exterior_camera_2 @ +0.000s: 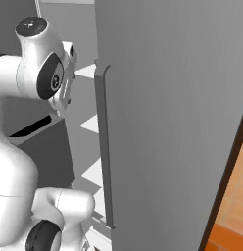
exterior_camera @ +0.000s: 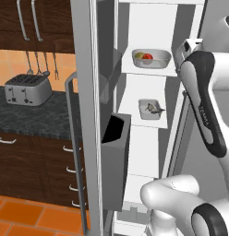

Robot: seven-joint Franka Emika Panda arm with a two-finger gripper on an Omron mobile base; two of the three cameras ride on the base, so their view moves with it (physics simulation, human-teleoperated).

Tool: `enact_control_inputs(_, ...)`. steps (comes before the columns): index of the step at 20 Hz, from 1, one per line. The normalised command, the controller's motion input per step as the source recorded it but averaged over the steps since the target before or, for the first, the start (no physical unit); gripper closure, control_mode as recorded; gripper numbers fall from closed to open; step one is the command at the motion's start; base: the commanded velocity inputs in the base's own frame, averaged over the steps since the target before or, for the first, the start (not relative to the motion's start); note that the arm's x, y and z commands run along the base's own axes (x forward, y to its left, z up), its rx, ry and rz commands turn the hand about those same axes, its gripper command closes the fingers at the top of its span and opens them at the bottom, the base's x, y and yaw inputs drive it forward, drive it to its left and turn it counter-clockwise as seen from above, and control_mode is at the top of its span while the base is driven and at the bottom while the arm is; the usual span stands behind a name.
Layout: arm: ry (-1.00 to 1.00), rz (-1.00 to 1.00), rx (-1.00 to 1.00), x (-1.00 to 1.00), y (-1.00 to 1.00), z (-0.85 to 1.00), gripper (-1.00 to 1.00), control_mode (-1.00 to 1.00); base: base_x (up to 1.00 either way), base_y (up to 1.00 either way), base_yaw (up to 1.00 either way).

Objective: Take the meat container that has the fish and place it on the second highest rack of the freezer. Then take the vegetable container that has the tomato and potato and place it on the highest rack of the freezer.

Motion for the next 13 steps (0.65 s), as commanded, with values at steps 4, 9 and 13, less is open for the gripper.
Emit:
enact_control_inputs(4,0.01,-0.04,-0.01,-1.00,-0.10,-0.28,-1.00,-1.00,0.00,0.00,0.00)
enact_control_inputs(9,-0.03,-0.05,-0.08,-0.81,0.00,-0.73,-1.00,-1.00,0.00,0.00,0.00)
enact_control_inputs(13,0.00,-0.01,-0.02,-0.45,0.00,-0.37,-1.00,-1.00,0.00,0.00,0.00)
